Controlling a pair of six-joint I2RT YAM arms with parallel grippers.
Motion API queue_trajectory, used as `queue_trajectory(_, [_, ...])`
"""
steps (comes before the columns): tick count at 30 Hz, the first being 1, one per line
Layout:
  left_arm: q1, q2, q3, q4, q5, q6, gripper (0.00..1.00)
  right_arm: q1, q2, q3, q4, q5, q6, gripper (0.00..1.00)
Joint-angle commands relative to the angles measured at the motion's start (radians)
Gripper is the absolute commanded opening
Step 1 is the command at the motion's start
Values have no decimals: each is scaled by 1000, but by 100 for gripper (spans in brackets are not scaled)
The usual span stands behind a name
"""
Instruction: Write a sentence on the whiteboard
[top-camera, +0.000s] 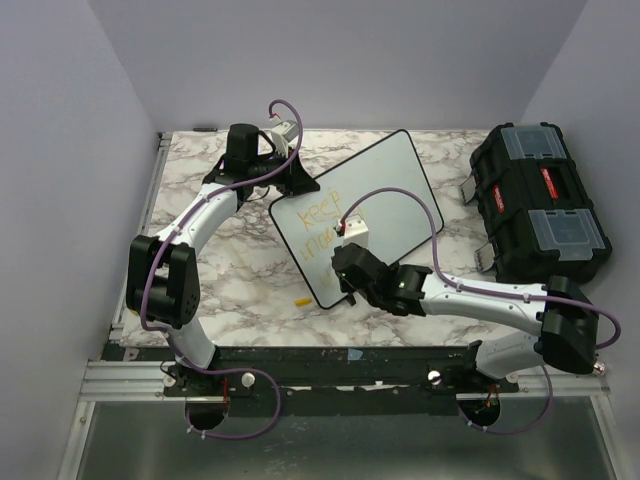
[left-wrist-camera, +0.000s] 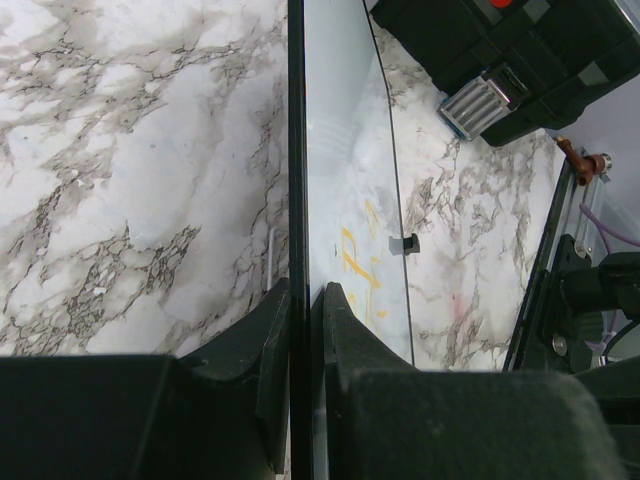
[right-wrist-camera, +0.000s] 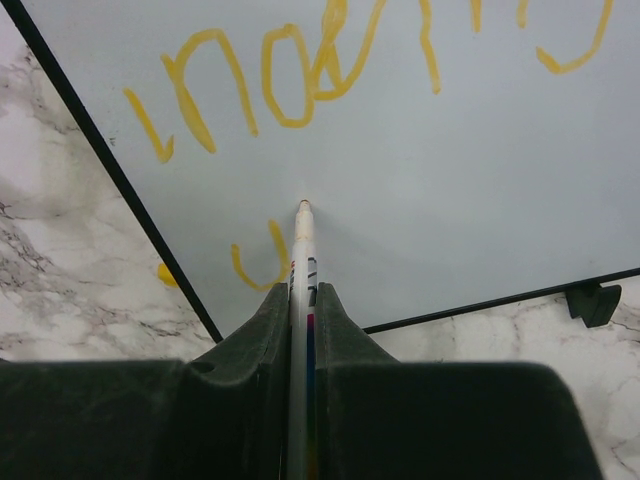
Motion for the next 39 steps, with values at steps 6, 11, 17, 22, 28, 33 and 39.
queue_trajectory(6, [-40, 20, -26, -55, 38, 103, 0, -7, 14, -7, 21, 18, -16, 1])
queue_trajectory(11, [-39, 22, -26, -57, 38, 103, 0, -6, 5, -36, 8, -4, -7, 1])
queue_trajectory(17, [-39, 23, -25, -59, 37, 103, 0, -6, -7, -87, -7, -44, 27, 1])
queue_trajectory(22, [-39, 24, -23, -58, 36, 103, 0, -6, -24, -129, -30, -94, 69, 1])
queue_trajectory(28, [-39, 26, -22, -59, 35, 104, 0, -6, -58, -188, -53, -130, 108, 1])
queue_trajectory(33, [-39, 27, -23, -61, 35, 103, 0, -6, -93, -189, -83, -130, 115, 1])
queue_trajectory(39, [-39, 26, -22, -60, 34, 103, 0, -6, -140, -138, -107, -112, 106, 1])
